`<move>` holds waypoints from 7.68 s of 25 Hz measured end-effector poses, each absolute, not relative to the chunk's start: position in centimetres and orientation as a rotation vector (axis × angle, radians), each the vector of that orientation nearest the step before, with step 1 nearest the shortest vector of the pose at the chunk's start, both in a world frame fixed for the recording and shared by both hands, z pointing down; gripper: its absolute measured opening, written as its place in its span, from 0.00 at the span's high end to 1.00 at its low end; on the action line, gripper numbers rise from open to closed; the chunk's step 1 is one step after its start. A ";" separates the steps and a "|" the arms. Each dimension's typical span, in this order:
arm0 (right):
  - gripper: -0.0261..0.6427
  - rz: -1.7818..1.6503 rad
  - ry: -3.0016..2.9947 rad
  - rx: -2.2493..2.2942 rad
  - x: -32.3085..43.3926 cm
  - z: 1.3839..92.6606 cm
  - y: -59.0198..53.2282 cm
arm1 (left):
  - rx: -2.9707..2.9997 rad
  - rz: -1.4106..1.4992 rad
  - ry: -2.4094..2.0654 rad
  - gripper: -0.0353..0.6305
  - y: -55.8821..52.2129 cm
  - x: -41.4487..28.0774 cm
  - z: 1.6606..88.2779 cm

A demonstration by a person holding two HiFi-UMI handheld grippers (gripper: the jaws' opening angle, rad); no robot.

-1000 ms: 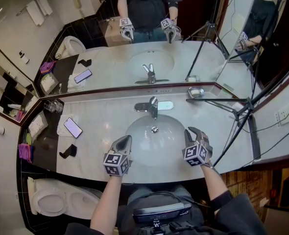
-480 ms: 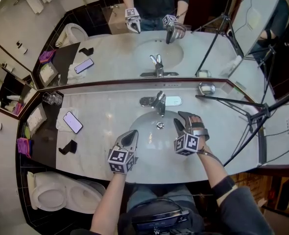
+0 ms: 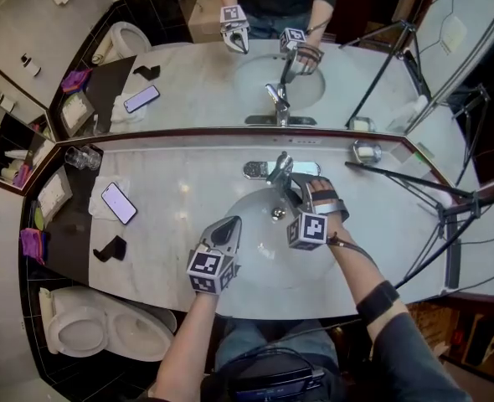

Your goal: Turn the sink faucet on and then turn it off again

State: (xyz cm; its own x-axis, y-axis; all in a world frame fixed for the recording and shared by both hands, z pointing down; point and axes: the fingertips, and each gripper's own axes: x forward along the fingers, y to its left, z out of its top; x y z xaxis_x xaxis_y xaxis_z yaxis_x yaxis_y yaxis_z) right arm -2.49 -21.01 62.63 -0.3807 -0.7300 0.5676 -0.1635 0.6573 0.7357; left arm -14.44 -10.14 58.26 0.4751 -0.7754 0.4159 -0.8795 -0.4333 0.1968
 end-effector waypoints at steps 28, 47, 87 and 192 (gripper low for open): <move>0.63 -0.821 -1.861 0.644 -7.2 64.9 -26.1 | 2.271 0.368 -1.416 0.94 -11.3 -17.2 60.6; 0.63 -0.445 -2.014 0.779 -5.9 63.4 -28.6 | 2.267 0.375 -1.428 0.94 -11.7 -17.7 60.2; 0.93 -0.086 -2.095 1.128 6.8 55.6 -16.5 | 2.322 0.328 -1.489 0.94 -7.9 -16.1 53.0; 0.71 -0.605 -1.926 0.691 -6.6 65.5 -25.6 | 2.250 0.330 -1.414 0.94 -10.0 -18.1 60.8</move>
State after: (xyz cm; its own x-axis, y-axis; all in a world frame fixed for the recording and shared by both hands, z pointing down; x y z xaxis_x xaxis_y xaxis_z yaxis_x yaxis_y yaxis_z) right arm -6.58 -25.64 65.50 -0.3726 -0.6880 0.6228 -0.2083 0.7160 0.6663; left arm -18.05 -9.95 60.85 0.4428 -0.7855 0.4323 -0.8957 -0.3661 0.2523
